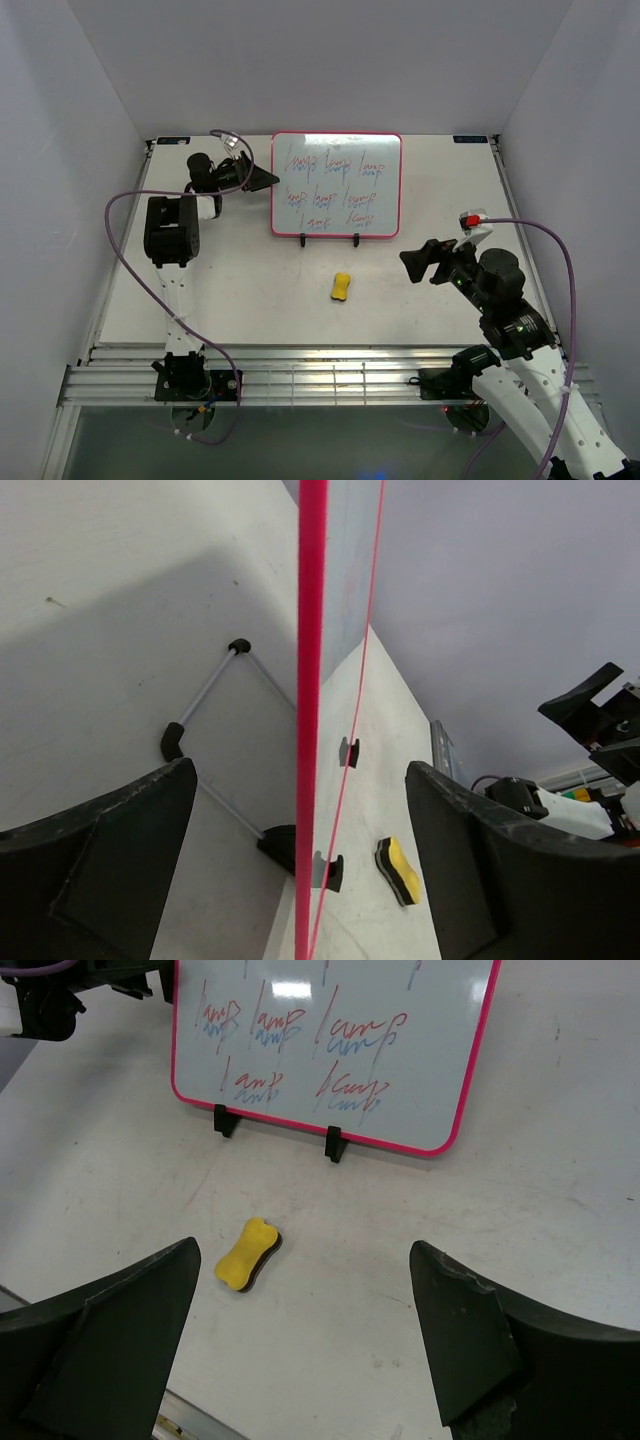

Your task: Erase the whiteboard

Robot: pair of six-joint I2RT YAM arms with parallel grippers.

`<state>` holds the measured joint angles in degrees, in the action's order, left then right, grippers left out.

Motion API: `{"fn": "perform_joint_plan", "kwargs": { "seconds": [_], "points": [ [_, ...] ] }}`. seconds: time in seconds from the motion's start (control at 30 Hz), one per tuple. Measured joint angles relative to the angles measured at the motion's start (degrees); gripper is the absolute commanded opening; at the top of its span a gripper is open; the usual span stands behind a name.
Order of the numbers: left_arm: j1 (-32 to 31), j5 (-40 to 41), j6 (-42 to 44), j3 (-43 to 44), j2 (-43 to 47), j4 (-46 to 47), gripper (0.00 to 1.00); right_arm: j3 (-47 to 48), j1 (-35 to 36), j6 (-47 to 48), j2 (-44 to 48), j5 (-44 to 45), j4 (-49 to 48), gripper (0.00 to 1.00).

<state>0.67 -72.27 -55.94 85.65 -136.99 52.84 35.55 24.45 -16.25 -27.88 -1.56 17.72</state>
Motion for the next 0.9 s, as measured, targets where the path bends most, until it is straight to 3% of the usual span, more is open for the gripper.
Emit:
{"fn": "perform_joint_plan", "kwargs": {
  "seconds": [0.03, 0.37, 0.43, 0.73, 0.9],
  "points": [
    [-0.31, -0.26, -1.18, 0.55, -0.42, 1.27, 0.84, 0.00, 0.00, -0.02, -0.17, -0.07, 0.00, 0.91],
    [-3.19, -1.14, -8.70, 4.31, -3.52, 8.24, 0.66, -0.59, 0.00, -0.02, -1.16, -0.57, -0.44, 0.91],
    [-3.34, -1.25, -9.27, 4.37, -3.61, 8.55, 0.54, -0.59, 0.00, -0.04, -1.11, -0.59, -0.63, 0.91],
    [-3.48, -1.29, -9.57, 4.94, -4.70, 8.81, 0.39, -0.63, 0.00, -0.04, -0.96, -0.81, -0.90, 0.92],
    [-3.48, -1.31, -9.62, 5.75, -5.11, 8.59, 0.38, -0.83, 0.00, -0.04, -0.96, -1.22, -1.27, 0.93]
  ]
}}
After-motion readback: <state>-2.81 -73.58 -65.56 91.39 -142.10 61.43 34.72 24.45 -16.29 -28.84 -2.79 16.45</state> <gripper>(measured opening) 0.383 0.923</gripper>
